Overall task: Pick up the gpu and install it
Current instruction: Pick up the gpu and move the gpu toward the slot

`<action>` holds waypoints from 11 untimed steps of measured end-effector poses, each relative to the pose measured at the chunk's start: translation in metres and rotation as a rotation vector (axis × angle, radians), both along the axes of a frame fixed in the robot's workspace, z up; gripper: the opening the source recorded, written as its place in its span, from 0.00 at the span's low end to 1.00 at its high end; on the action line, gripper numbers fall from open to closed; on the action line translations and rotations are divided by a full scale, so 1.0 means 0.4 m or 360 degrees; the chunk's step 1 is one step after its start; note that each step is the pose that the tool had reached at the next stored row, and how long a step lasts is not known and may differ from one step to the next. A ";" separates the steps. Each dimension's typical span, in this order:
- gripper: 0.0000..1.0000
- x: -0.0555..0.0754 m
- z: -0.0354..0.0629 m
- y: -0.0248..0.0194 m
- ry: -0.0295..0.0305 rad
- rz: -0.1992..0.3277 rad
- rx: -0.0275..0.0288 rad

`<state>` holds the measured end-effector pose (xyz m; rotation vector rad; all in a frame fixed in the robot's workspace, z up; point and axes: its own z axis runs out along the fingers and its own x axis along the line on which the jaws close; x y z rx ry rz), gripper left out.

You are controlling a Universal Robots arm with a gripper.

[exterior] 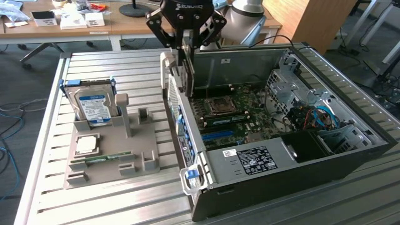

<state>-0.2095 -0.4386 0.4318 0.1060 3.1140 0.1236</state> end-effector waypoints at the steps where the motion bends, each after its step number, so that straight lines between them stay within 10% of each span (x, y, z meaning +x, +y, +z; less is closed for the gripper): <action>1: 0.27 0.007 0.000 0.000 0.00001 0.0000 0.00001; 11: 0.27 0.089 0.000 0.000 -0.00001 0.0005 0.00020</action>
